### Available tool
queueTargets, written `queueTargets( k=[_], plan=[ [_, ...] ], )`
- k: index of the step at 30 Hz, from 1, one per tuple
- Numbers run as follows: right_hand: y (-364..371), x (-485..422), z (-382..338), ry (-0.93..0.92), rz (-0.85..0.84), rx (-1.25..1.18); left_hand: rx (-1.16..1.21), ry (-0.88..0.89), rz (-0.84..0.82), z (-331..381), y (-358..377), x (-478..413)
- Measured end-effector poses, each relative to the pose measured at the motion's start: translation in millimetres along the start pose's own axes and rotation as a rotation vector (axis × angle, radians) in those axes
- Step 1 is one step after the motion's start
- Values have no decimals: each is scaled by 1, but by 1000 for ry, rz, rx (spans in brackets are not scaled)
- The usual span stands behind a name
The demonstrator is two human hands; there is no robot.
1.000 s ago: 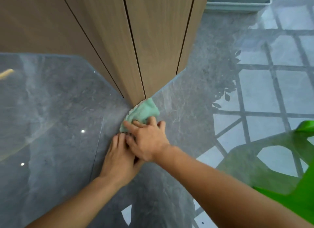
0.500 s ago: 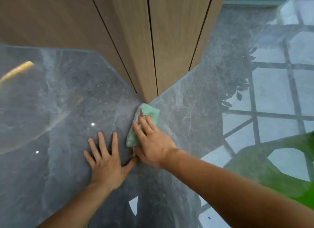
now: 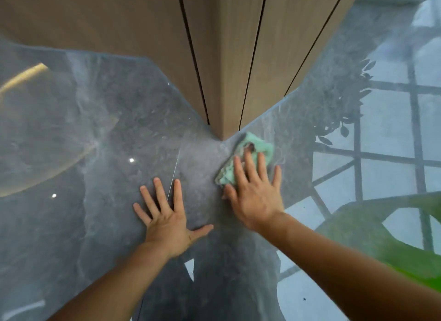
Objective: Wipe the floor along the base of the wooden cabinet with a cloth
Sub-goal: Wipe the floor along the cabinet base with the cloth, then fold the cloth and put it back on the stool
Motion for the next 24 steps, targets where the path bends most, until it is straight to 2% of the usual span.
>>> queueTargets(
  k=[3,5,7,9,10,12,13,14,17,20,22,24],
  plan=[
    [4,20,-87,-352,-60,-63,0,-15,-8,-1,1,-1],
    [-9,15,-89,-360,-18,-158,-11,-17,-29,0,2,-2],
    [-29,6,-57,-153,112,-317,44,-44,-43,2,-1,0],
    [-29,6,-14,186,109,-548,227,-101,39,6,-16,3],
    [-17,10,-2,364,23,-766,330,-131,64,12,-24,3],
    [10,28,-21,647,-258,-1410,613,-163,-13,36,-35,5],
    [18,41,-42,720,-397,-1678,813,-174,-80,50,-39,11],
    [15,57,-57,740,-467,-1809,963,-194,-119,60,-46,21],
    [-23,119,-55,644,-477,-1783,1061,-290,-270,70,-73,80],
    [-94,193,-46,595,-556,-1899,1237,-403,-623,91,-100,182],
    [-146,256,-30,654,-581,-1920,1315,-471,-803,119,-127,263],
    [-195,321,-1,777,-502,-1879,1269,-528,-878,144,-143,332]
  ],
)
Point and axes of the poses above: each hand's wrist, its own x-axis away from the middle knuckle, its own y-axis out of the palm, z = x × y, the point moved 10 cm from there along -x, towards the middle knuckle, and after that the axes turned 11 degrees about x, right-handed, at the moved point
